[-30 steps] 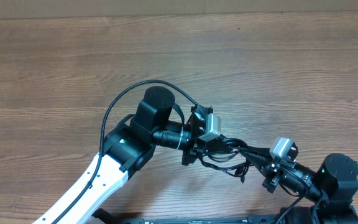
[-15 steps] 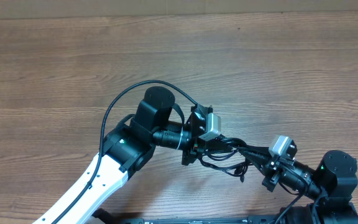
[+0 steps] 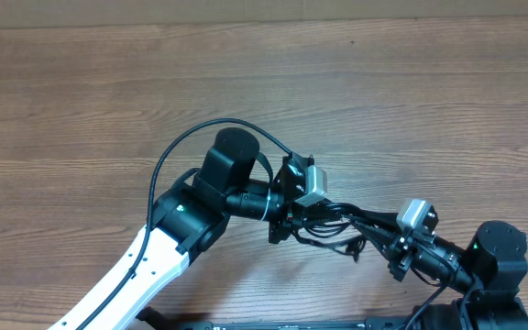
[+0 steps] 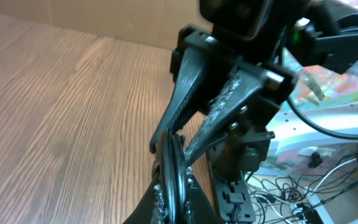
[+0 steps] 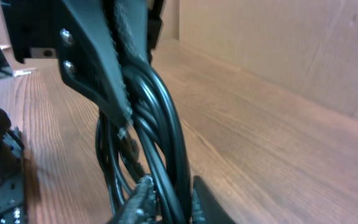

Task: Untangle cables
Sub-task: 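Hold the cables with both grippers and adjust the right gripper's grip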

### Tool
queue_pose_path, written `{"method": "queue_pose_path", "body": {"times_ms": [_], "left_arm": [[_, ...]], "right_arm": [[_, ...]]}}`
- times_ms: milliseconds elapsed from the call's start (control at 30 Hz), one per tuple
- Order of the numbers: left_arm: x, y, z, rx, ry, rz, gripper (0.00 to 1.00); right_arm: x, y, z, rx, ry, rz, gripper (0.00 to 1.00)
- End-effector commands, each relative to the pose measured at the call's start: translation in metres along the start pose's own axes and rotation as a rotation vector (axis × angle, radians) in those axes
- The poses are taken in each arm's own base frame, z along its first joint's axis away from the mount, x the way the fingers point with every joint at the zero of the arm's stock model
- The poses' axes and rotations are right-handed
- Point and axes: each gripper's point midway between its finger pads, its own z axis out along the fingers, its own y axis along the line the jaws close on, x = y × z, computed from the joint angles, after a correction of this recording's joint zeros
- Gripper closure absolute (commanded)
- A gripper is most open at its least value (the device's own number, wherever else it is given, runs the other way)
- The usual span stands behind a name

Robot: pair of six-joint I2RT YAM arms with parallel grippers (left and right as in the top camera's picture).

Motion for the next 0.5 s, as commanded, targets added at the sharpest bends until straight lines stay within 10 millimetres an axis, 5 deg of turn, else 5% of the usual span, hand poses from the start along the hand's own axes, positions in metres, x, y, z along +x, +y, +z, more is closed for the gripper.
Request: {"method": "queue_pose_path", "body": {"times_ms": [0,167,333,400,467], "left_arm": [[-0.005,0.014,-0.002,-0.102,0.004,-0.039,0.96],[-0.004,0.03,-0.005,-0.195,0.001,-0.142,0.96],[-0.017,0.015,-0.002,-0.096,-0.042,-0.12,0.96],[-0.023,0.006,-0.002,-0.043,-0.062,-0.095,0.96],[-0.028,0.0,-0.002,-0.006,-0.078,-0.074,0.96]], "right_arm": [[-0.005,0.003,-0.001,-0.013,-0.011,-0.004,0.78],[-0.005,0.003,-0.001,-0.014,-0.011,-0.004,0.78],[-0.005,0.003,-0.001,-0.014,-0.011,-0.004,0.89],[-0.004,0.003,-0.001,-0.014,-0.009,-0.002,0.88],[-0.003,0.003,-0.001,-0.014,-0.005,0.003,0.76]]}}
